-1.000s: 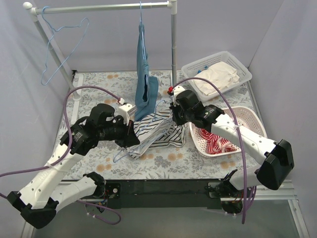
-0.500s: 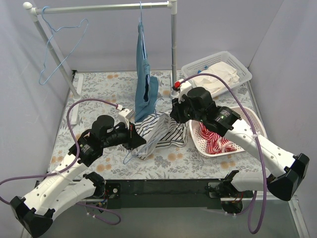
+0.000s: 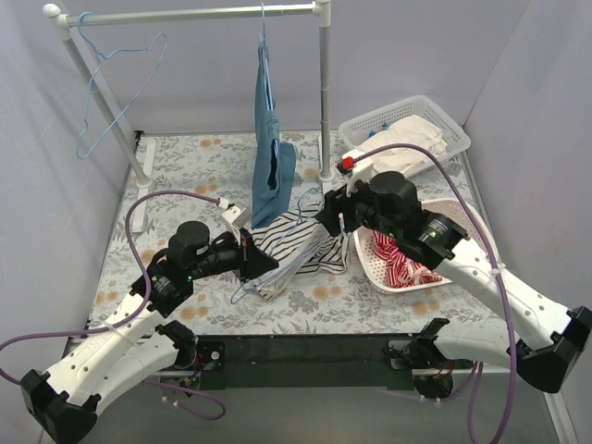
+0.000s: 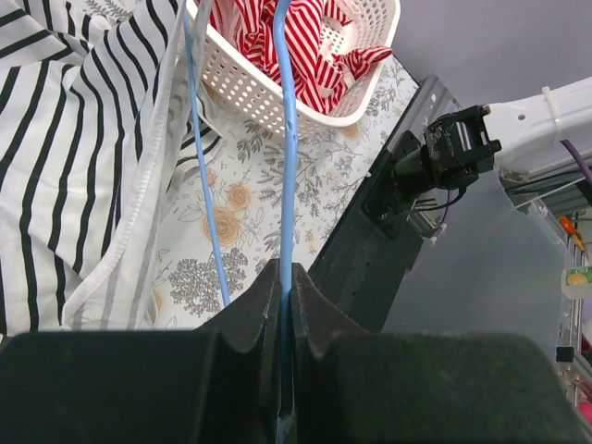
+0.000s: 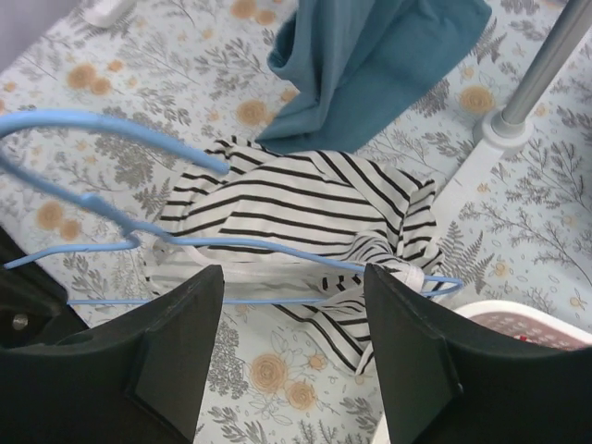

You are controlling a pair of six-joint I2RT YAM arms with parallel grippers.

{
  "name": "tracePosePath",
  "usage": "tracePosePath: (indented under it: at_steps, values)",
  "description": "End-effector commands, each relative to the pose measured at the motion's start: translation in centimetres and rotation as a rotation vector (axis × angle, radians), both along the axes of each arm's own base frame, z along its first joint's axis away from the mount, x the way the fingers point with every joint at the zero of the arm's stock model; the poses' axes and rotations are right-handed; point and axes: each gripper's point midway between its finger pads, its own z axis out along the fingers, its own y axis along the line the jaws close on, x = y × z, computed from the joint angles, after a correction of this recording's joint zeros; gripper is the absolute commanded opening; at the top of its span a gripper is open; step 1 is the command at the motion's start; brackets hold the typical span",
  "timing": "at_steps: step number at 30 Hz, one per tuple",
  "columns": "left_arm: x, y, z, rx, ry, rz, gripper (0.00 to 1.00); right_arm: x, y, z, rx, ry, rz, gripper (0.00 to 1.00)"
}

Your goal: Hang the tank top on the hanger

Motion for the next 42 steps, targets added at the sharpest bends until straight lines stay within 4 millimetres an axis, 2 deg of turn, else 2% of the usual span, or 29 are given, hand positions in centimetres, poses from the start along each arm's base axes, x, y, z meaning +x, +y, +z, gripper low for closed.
tracePosePath:
  at_steps: [1,3,9,10,17,20,21,24,25,26,28,29,30,33,34,36,37,39,42]
  values:
    - [0.3,-0.8,0.5,-0.051,-0.034,-0.018,0.00,-1.3,0.8,4.5,0.180,-0.166,0.101,0.72]
    - [0.5,-1.0,0.5,-0.064,-0.035,-0.017,0.00,-2.0,1.4,4.1,0.202,-0.163,0.149,0.73]
    - [1.0,-1.4,0.3,-0.062,-0.034,-0.014,0.00,-3.2,4.3,4.8,0.324,-0.130,0.275,0.71]
    - [1.0,-1.4,0.4,-0.064,-0.036,-0.016,0.00,-2.8,4.8,4.0,0.325,-0.099,0.265,0.70]
    - [1.2,-1.6,0.3,-0.062,-0.029,-0.020,0.00,-1.4,6.5,2.5,0.348,-0.093,0.194,0.58]
    - [1.3,-1.6,0.3,-0.058,-0.019,-0.011,0.00,-1.3,7.2,2.1,0.321,-0.116,0.153,0.45]
    - [1.4,-1.6,0.3,-0.056,-0.017,-0.008,0.00,-0.5,6.8,2.1,0.303,-0.143,0.094,0.29]
    - [1.8,-1.3,0.3,-0.048,-0.002,0.028,0.00,-0.1,6.3,2.0,0.265,-0.189,0.027,0.03]
    - [2.1,-1.2,0.4,-0.047,0.002,0.053,0.05,0.0,6.1,1.9,0.250,-0.201,0.014,0.01]
    - [2.2,-1.0,0.2,-0.042,0.025,0.075,0.22,0.0,6.1,1.8,0.237,-0.212,0.008,0.01]
    - [2.5,-0.8,1.1,-0.055,0.029,0.108,0.27,0.2,5.7,1.4,0.183,-0.245,-0.018,0.01]
    - [2.9,-0.4,1.0,-0.044,0.042,0.149,0.41,0.2,5.6,1.3,0.167,-0.253,-0.023,0.01]
    - [3.1,-0.1,2.0,-0.061,0.048,0.184,0.46,0.1,5.6,1.2,0.152,-0.264,-0.021,0.01]
    - [4.1,1.6,2.4,-0.035,0.069,0.316,0.49,-0.2,5.6,0.7,0.100,-0.300,0.000,0.01]
    - [4.3,2.2,3.5,-0.058,0.078,0.363,0.52,-0.2,5.5,0.6,0.087,-0.309,-0.004,0.01]
    - [5.0,3.7,3.1,-0.033,0.109,0.470,0.53,-0.1,5.4,0.2,0.032,-0.336,-0.012,0.01]
    - [5.0,4.1,3.6,-0.054,0.132,0.510,0.53,0.0,5.3,0.2,0.012,-0.344,-0.018,0.01]
    - [5.4,5.6,2.5,-0.023,0.182,0.617,0.52,0.3,5.2,-0.2,-0.041,-0.363,-0.028,0.01]
    - [5.3,6.5,0.7,0.000,0.255,0.686,0.49,0.6,4.8,-0.7,-0.106,-0.390,-0.047,0.01]
